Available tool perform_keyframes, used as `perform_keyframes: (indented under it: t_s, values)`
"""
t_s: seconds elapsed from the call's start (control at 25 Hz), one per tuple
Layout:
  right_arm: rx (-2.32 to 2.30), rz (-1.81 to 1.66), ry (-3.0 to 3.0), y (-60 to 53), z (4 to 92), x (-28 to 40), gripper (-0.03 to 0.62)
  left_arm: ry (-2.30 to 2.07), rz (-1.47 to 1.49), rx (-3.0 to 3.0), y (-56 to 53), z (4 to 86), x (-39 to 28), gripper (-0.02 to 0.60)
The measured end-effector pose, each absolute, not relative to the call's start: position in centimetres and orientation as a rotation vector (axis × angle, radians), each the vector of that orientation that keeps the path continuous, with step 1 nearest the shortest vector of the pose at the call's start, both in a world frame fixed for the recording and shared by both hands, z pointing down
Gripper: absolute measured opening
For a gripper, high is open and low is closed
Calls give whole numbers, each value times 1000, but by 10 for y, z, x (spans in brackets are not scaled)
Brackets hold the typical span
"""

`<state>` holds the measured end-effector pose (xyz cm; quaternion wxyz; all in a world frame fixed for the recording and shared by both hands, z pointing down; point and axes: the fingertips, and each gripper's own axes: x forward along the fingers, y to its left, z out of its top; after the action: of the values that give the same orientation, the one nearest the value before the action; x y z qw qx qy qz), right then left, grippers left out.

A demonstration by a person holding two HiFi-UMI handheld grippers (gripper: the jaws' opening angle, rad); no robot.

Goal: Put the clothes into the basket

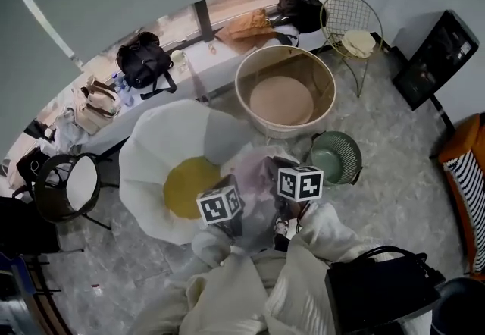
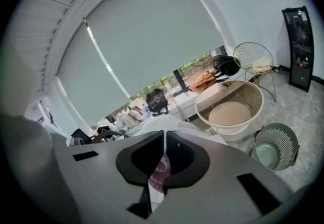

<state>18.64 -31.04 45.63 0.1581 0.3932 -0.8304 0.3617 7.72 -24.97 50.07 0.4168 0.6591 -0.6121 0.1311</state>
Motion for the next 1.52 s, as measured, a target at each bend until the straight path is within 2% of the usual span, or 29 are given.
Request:
perform_keyframes:
  t_s: [0.32, 0.52, 0.76, 1.52]
  values:
    - [1272, 967, -2415, -363, 426, 269, 25, -1477, 356, 1775, -313, 494, 159, -2]
    - [1370, 1076, -2423, -388, 402, 332, 23, -1427, 324, 1816, -347, 470, 215, -2]
    - [1512, 970, -2456, -431, 363, 389, 23, -1398, 397, 1865, -381, 472, 246, -2]
    - [1943, 956, -2347, -480, 331, 542, 23, -1218, 480, 2064, -460, 453, 369, -2]
